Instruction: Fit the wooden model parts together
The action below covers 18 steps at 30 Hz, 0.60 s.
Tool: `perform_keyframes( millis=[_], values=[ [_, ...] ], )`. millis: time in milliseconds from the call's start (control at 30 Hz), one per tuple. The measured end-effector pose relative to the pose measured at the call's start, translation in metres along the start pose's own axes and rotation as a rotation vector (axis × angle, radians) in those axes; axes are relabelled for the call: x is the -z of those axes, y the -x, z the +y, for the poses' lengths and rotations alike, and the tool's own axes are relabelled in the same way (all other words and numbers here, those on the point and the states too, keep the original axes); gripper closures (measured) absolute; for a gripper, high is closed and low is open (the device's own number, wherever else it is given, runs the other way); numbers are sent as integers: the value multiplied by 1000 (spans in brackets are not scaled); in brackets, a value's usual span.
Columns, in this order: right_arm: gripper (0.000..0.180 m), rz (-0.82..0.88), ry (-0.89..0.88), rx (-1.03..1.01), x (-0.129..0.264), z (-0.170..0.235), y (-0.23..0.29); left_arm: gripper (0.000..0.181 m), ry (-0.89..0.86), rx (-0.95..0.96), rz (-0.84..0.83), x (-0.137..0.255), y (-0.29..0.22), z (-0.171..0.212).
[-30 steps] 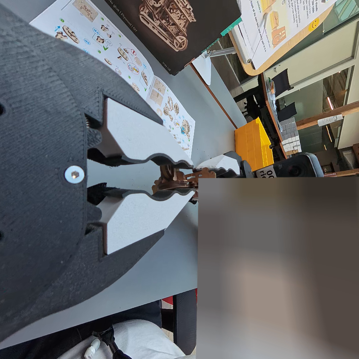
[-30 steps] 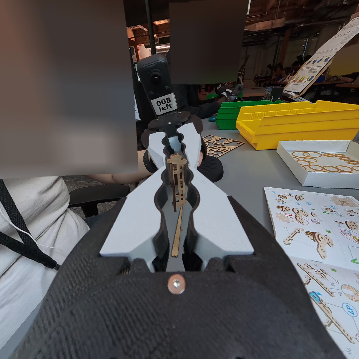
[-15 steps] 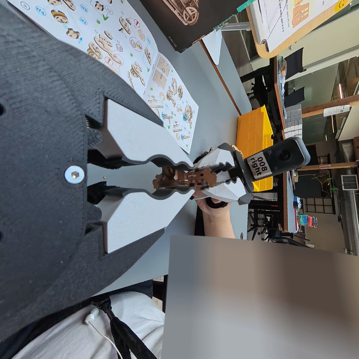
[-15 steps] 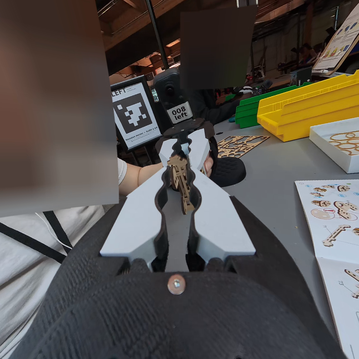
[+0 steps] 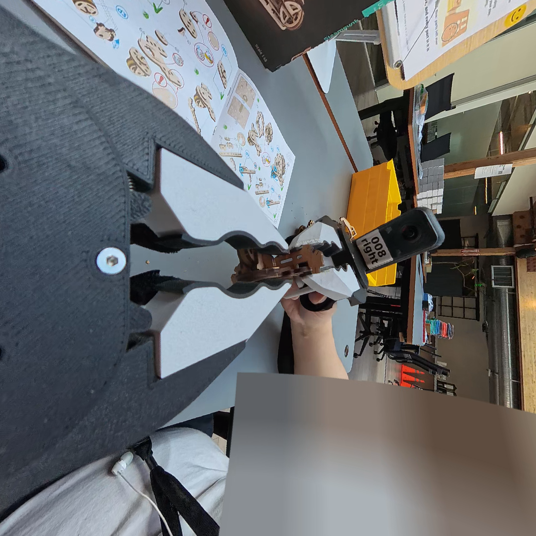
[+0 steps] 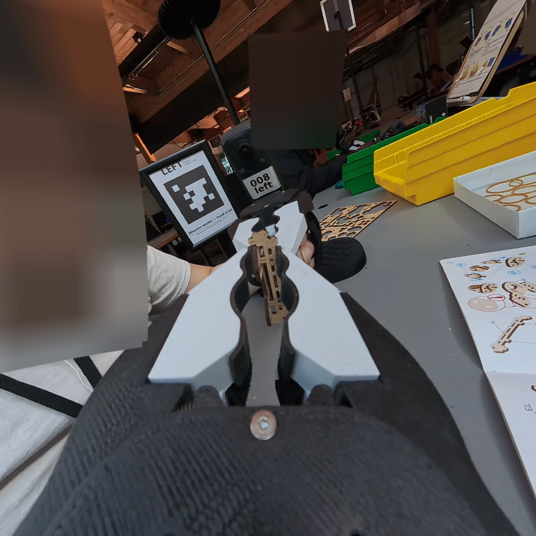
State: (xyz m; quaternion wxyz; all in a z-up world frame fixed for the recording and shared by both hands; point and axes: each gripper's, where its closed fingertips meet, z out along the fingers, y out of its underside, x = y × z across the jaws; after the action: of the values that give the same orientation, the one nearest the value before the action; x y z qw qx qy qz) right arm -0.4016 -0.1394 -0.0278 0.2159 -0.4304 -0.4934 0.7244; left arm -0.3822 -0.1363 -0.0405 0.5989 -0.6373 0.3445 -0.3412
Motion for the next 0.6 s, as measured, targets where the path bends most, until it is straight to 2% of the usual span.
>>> perform_keyframes(
  millis=[267, 600],
  values=[
    [167, 45, -30, -64, 1, -1, -10, 167, -7, 117, 1, 0, 8, 2],
    [168, 76, -31, -90, 1, 1, -15, 168, 13, 145, 3, 0, 11, 5]
  ],
)
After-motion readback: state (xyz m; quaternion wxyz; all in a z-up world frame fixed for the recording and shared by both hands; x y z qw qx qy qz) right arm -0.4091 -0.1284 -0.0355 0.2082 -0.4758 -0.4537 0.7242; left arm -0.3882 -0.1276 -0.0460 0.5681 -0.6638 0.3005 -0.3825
